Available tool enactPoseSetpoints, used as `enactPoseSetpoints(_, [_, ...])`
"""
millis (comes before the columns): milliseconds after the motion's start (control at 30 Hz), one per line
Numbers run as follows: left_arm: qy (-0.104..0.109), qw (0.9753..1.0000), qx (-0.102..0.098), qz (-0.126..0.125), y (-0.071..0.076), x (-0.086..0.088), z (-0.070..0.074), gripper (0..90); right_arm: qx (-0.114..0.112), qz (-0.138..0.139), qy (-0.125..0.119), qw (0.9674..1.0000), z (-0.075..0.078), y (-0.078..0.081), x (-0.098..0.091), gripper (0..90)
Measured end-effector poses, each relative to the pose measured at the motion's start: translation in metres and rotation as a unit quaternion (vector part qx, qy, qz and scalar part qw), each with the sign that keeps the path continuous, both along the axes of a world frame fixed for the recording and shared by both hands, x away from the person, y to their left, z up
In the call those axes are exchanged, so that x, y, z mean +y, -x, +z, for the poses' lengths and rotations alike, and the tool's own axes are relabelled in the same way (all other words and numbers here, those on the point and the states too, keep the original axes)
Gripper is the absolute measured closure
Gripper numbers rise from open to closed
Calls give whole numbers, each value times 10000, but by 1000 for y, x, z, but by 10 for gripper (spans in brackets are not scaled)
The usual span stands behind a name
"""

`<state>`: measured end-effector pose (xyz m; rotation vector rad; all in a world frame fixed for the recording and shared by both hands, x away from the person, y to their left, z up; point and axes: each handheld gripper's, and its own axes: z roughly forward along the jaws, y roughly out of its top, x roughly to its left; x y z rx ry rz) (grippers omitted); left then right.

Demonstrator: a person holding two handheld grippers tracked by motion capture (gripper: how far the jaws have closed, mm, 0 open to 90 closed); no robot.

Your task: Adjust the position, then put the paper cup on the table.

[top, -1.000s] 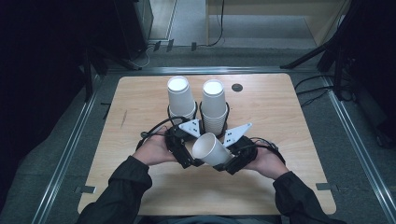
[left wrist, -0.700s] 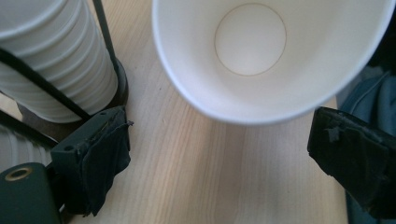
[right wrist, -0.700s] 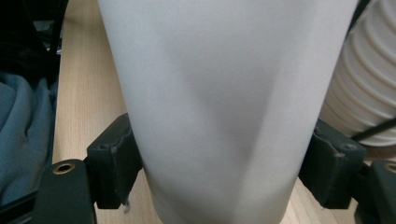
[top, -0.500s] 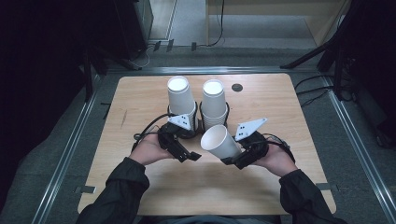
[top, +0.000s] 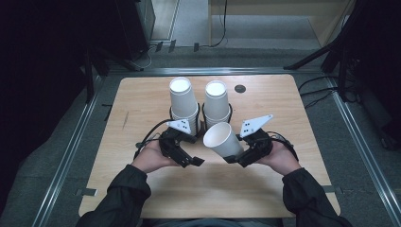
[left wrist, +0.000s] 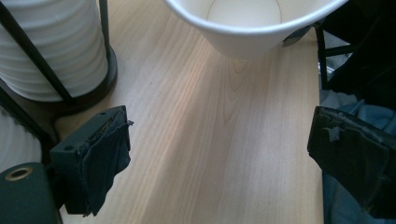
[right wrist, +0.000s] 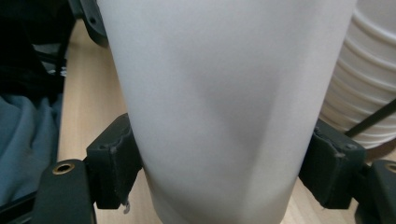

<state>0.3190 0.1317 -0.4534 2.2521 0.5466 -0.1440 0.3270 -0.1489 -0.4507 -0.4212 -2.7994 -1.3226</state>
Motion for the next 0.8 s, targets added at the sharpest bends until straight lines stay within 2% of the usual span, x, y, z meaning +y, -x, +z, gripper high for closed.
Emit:
enactPoseSetpoints(100, [-33, 10000, -79, 24, 2, -2, -1, 60, 42, 11, 14, 10000, -2, -1, 2, 224])
enactPoseSetpoints(167, [111, 9998, -156, 99, 3, -3, 1, 60, 49, 39, 43, 10000, -3, -1, 5, 224])
enactPoseSetpoints(200, [191, 9997, -134, 108, 3, -3, 2, 60, 46, 49, 36, 10000, -3, -2, 6, 224])
enactPoseSetpoints(300, [297, 9993, -227, 87, 3, -6, 3, 59, 46, 66, 32, 10000, -4, -1, 9, 224])
enactPoseSetpoints(400, [337, 9991, -232, 99, 2, -9, 4, 58, 55, 120, 82, 9999, -5, 1, 14, 224])
enactPoseSetpoints(600, [596, 9978, -283, 7, 4, -14, 6, 58, 50, 246, 37, 9997, -5, 4, 22, 224])
enactPoseSetpoints(733, [743, 9968, -278, 88, 3, -18, 7, 57, 79, 337, 54, 9994, -7, 6, 27, 224])
enactPoseSetpoints(800, [811, 9965, -209, 71, 3, -20, 7, 22, 55, 388, 69, 9992, -8, 7, 30, 224])
